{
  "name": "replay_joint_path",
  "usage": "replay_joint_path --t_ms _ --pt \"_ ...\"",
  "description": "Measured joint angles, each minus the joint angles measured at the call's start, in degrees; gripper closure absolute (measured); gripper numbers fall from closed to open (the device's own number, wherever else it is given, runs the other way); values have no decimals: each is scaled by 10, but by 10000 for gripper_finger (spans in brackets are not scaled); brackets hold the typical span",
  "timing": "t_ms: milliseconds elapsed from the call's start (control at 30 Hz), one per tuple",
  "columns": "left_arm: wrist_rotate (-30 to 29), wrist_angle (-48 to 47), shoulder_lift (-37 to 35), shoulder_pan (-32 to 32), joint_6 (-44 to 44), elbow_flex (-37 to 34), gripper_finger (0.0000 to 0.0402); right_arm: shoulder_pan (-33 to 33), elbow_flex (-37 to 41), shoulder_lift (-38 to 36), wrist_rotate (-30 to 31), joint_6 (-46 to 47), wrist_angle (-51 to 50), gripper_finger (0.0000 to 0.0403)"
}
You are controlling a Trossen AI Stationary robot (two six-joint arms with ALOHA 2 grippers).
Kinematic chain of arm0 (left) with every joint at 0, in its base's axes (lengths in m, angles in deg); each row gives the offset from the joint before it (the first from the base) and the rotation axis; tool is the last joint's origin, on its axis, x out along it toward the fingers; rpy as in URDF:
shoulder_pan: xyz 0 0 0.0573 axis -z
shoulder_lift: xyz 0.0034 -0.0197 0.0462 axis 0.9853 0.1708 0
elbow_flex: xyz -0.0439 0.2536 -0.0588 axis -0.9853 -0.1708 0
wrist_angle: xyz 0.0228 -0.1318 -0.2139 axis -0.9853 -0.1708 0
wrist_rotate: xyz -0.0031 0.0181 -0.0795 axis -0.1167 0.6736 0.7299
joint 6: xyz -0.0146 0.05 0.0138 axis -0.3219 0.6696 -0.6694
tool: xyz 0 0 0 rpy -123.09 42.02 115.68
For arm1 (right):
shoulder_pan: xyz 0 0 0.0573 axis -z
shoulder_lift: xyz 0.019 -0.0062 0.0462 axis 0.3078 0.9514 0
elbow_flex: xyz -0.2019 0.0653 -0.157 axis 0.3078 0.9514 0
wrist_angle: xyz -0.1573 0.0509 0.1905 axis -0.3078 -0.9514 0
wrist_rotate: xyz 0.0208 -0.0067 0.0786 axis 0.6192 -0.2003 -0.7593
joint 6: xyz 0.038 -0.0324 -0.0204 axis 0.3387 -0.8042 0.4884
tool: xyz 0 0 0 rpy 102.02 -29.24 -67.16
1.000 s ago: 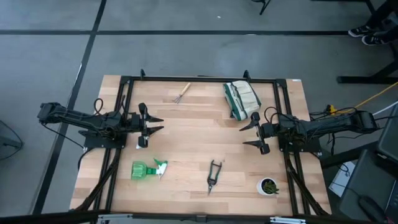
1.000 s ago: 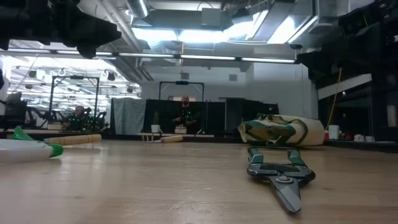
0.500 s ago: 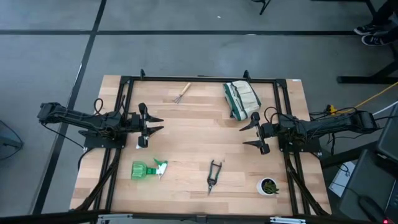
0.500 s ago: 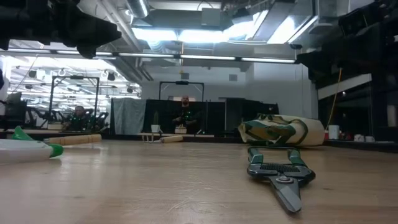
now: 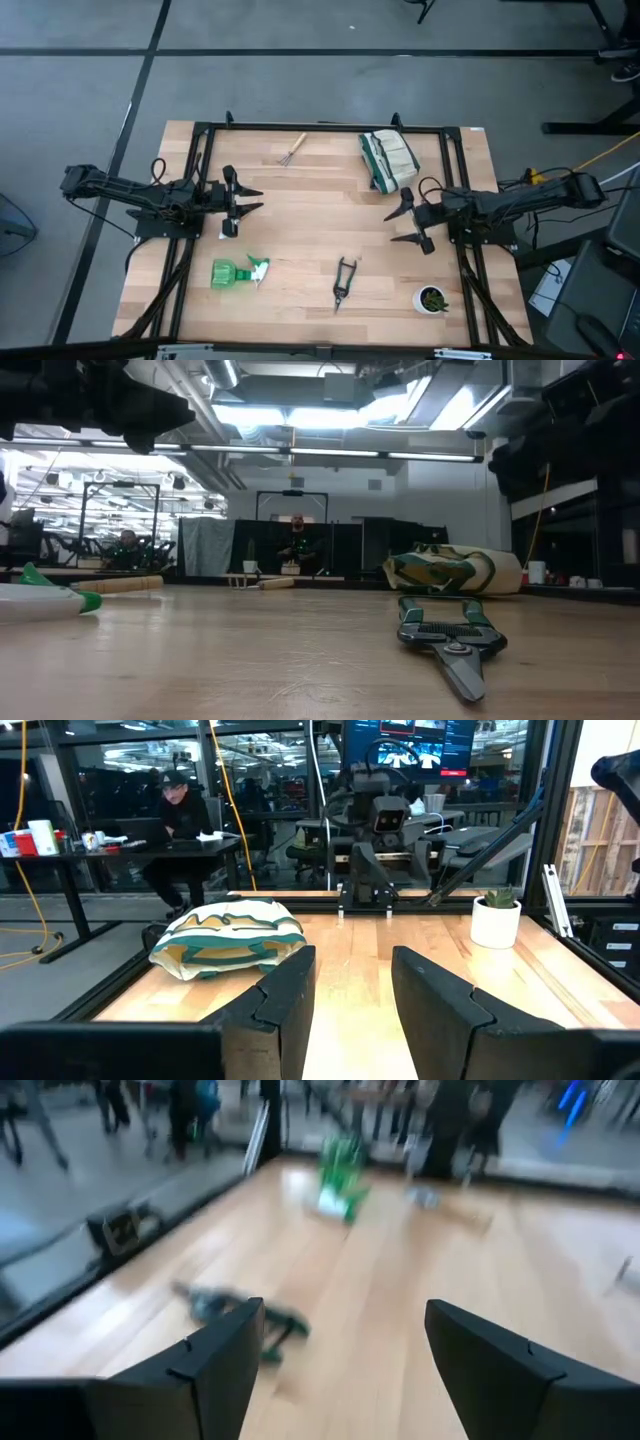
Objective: Pick & Place Garden tools in Gardening bag
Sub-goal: Prepare the gardening bag
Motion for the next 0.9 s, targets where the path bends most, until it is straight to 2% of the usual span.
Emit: replay_joint_path --t_ms 200,333,667,900 --pt "0 0 0 0 0 0 272 2 -117 34 0 0 -205 121" --pt "0 0 0 0 0 0 272 6 -196 86 0 0 -276 121" --pt "0 0 0 0 0 0 272 14 -354 240 0 0 -283 121" --pt "0 0 0 0 0 0 272 18 -407 335 -1 0 -285 121"
